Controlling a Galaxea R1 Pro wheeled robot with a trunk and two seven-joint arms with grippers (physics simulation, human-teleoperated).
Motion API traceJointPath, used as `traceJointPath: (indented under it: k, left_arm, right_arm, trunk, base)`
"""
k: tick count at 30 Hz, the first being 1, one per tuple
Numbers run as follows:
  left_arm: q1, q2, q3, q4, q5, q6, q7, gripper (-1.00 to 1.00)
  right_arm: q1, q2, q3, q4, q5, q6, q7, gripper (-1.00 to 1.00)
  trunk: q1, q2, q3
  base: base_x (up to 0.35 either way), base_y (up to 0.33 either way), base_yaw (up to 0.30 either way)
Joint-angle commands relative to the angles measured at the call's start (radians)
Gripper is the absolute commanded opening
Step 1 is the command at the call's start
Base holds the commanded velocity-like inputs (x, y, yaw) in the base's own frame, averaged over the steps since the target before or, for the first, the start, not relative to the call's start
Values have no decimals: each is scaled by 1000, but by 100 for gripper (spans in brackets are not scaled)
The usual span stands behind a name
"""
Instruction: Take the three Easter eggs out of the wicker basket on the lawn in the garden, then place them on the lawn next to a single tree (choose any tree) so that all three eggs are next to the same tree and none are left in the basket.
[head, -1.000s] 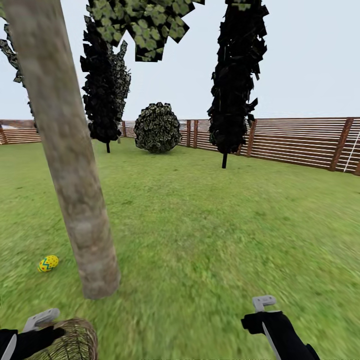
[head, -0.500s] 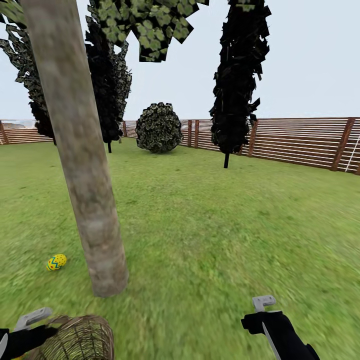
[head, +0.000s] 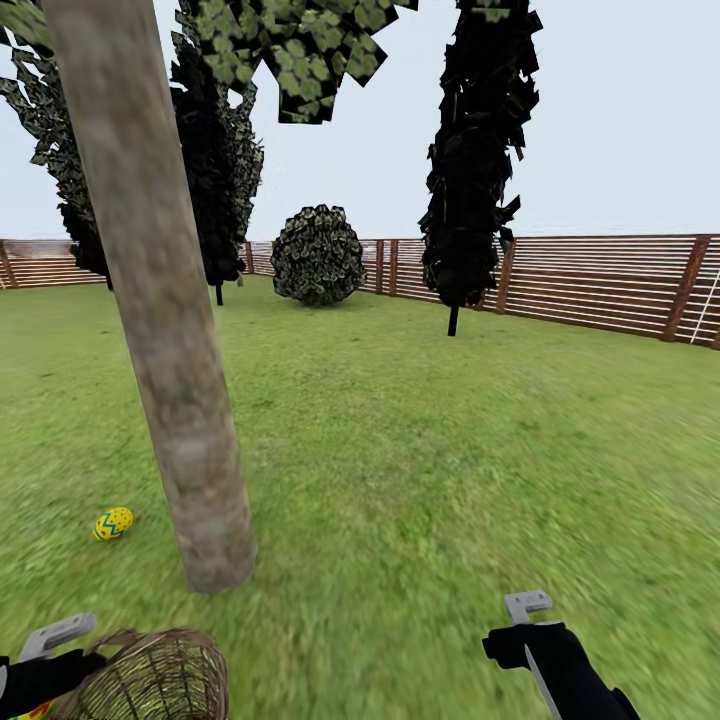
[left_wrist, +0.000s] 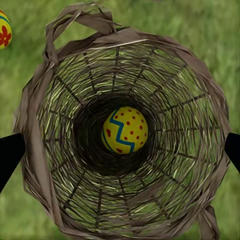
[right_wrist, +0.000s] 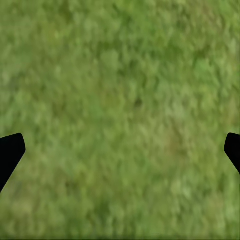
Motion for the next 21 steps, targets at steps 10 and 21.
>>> traceJointPath:
  k: [10, 21]
  left_arm:
    - [-1, -4, 2, -1, 6, 7, -2, 100]
    - [-1, -9, 2, 0, 7, 7, -2, 100]
  right_arm:
    - [-1, 0, -2, -2, 11, 4, 10, 100]
    - [-1, 0, -3, -3, 10, 4, 10, 100]
  trunk:
    - [38, -71, -33]
    - [81, -148, -67]
  base:
    - [0, 0, 0]
    - [0, 0, 0]
